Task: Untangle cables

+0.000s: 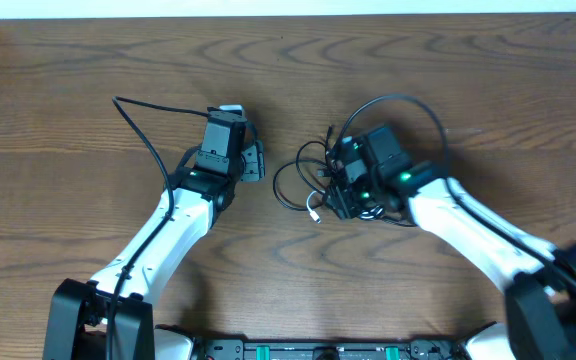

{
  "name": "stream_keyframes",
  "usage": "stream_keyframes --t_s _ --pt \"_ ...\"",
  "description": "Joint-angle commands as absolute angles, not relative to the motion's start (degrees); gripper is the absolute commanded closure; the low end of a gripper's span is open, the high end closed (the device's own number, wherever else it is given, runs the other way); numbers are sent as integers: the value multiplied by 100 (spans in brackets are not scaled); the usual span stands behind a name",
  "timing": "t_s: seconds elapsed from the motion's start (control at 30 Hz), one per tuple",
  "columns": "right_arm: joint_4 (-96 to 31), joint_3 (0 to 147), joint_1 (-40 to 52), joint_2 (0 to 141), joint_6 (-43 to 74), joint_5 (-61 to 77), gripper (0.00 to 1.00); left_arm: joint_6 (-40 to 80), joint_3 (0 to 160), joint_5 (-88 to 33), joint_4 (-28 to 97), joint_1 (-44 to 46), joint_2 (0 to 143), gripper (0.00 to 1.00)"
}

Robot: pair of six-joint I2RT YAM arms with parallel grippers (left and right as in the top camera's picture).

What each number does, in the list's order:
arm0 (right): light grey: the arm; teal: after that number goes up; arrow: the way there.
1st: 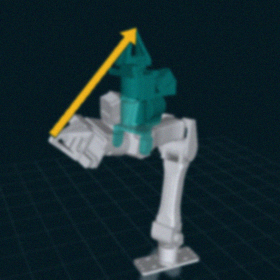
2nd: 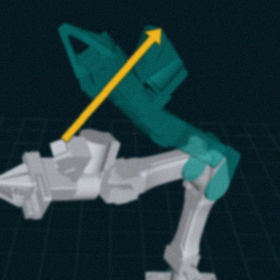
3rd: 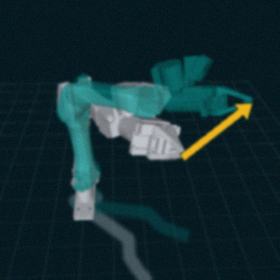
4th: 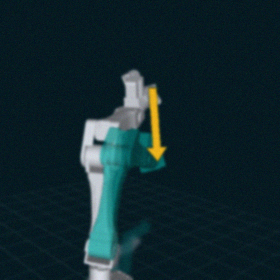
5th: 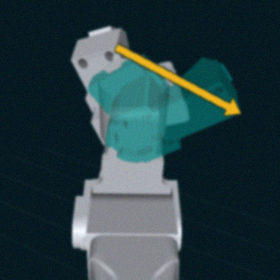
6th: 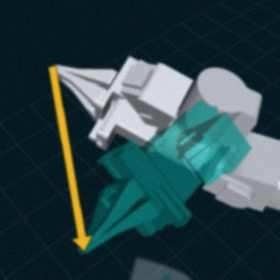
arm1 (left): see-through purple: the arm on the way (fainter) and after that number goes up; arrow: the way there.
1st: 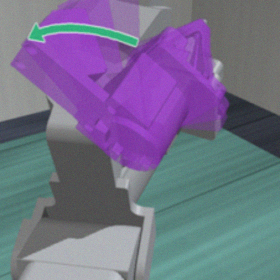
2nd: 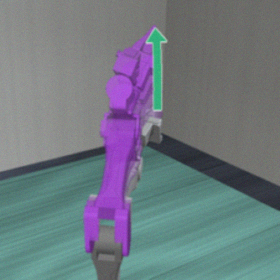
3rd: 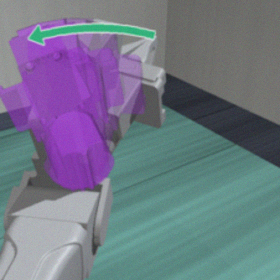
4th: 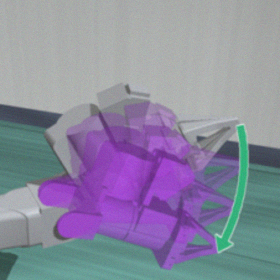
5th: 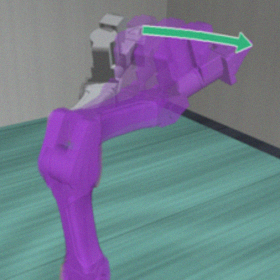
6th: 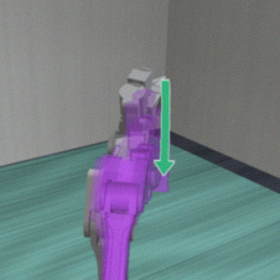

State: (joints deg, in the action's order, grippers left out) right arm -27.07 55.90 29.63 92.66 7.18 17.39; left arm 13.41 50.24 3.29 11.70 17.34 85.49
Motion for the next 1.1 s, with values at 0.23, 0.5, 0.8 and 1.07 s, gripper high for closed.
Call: stream_keyframes --t_s 0.23,0.5,0.8,1.07 --pt "-3966 5905 2043 8125 1968 -95 27 1273 5085 412 1194 1704 8451 30" --pt "-3854 5883 1992 8753 1813 -167 19 1271 5085 412 1280 1706 8455 5" --pt "-3583 5883 1977 9625 1629 -268 19 1269 5085 412 1411 1706 8455 5" --pt "-3240 5883 1981 10318 1450 -266 33 1269 5085 412 1411 1706 8455 5"
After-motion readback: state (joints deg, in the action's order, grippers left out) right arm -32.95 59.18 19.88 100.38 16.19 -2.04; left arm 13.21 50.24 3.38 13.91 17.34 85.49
